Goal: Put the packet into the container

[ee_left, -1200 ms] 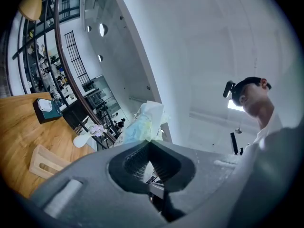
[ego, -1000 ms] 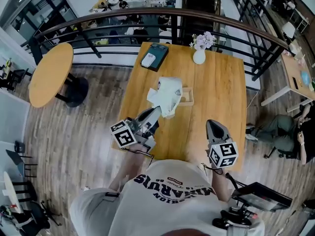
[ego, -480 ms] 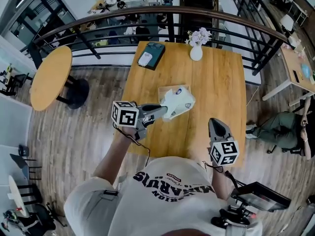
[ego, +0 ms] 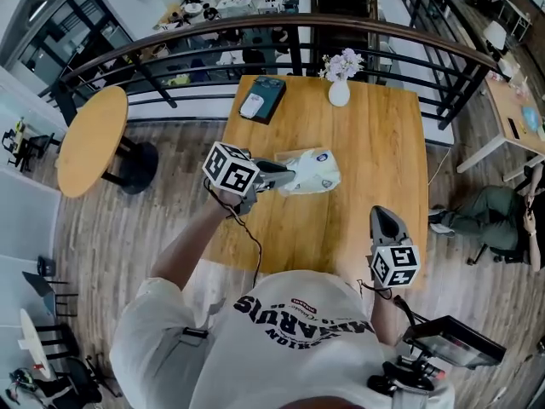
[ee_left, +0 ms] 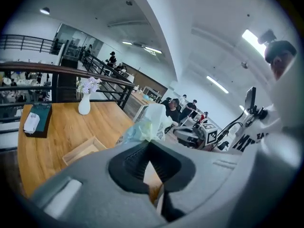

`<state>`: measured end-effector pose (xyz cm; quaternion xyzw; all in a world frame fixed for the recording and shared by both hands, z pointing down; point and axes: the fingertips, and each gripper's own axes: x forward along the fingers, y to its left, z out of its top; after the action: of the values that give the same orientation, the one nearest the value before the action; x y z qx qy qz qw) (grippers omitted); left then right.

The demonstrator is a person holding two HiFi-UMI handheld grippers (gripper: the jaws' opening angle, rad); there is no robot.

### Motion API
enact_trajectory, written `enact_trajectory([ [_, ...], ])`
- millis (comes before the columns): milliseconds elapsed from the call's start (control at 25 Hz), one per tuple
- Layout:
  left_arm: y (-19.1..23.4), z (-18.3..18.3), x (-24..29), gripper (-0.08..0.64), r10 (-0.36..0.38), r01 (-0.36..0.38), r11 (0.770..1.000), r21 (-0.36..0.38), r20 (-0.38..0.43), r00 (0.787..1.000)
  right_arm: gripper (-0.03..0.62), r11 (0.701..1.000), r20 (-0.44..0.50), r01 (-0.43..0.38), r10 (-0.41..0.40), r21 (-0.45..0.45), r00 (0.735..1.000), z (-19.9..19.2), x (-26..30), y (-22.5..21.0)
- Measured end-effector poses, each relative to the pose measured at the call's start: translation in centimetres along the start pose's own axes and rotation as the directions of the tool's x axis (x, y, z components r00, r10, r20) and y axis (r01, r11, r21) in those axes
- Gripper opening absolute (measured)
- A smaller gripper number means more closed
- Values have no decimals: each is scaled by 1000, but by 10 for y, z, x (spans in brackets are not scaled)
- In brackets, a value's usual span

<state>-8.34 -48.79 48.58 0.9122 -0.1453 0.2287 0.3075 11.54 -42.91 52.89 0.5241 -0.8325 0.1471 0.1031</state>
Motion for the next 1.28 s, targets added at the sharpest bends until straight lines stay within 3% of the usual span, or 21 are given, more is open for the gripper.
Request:
enact_trajectory([
  [240, 40, 21, 15, 5, 92, -83, 992, 96, -88, 992, 11, 1000, 7, -3, 3, 2, 1000, 3, -5, -5],
  [440, 91, 18, 34, 5, 225, -191, 963, 189, -175, 959, 11, 1000, 8, 9, -9, 7, 1000, 2, -13, -9],
  [560, 117, 12, 51, 5, 244, -195, 955, 225, -216, 945, 11, 1000, 5, 24, -24, 12, 1000, 0, -19, -12],
  [840, 181, -22, 93, 5, 262, -211, 957, 198, -284, 922, 11, 997, 1, 67, -68, 29, 998, -8, -31, -25],
  [1280, 237, -59, 138, 5, 273, -232, 960, 156, -354, 895, 11, 993, -19, 110, -109, 52, 994, -16, -42, -42],
])
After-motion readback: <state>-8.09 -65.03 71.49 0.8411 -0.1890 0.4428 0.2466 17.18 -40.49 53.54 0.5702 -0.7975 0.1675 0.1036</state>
